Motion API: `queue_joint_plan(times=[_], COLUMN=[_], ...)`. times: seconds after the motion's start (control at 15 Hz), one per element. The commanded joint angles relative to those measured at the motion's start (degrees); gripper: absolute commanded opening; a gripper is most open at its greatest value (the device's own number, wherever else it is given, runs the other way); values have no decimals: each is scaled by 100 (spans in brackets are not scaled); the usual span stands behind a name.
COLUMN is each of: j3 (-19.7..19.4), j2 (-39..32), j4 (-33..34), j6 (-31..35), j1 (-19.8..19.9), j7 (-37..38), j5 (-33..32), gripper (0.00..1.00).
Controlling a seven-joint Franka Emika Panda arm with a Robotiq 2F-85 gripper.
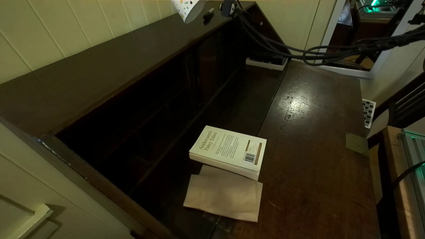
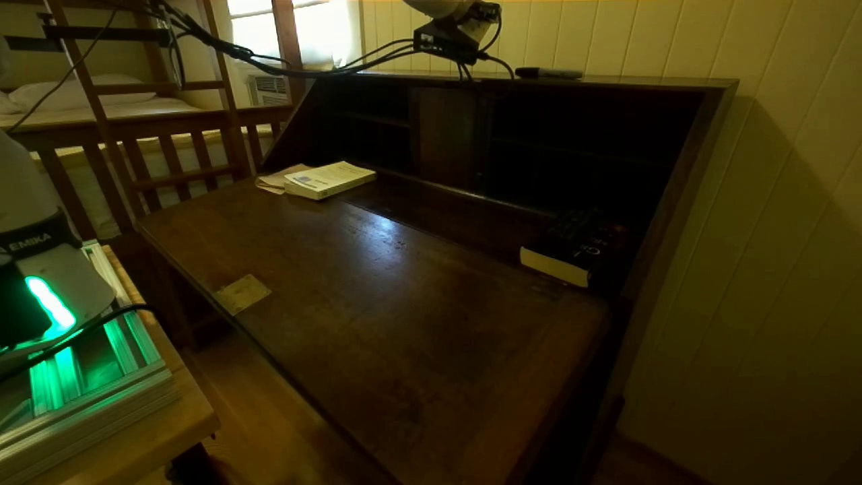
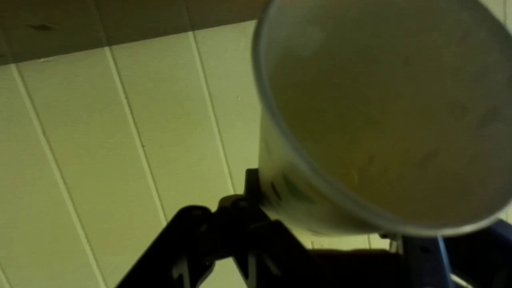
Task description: Place the coffee cup upside down on top of the cabinet.
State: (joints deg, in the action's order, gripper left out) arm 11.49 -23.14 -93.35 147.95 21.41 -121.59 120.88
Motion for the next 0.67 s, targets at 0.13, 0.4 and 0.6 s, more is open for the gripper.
queue_joint_plan(times=[0.13, 0.4, 0.6], j3=[-116, 53, 223], j2=[108, 63, 10], j4=[120, 347, 496], j6=[250, -44, -161], j1=[-144, 264, 563], j7=[-2277, -2869, -3021], j5=[1926, 2489, 2382], gripper=[38, 38, 38])
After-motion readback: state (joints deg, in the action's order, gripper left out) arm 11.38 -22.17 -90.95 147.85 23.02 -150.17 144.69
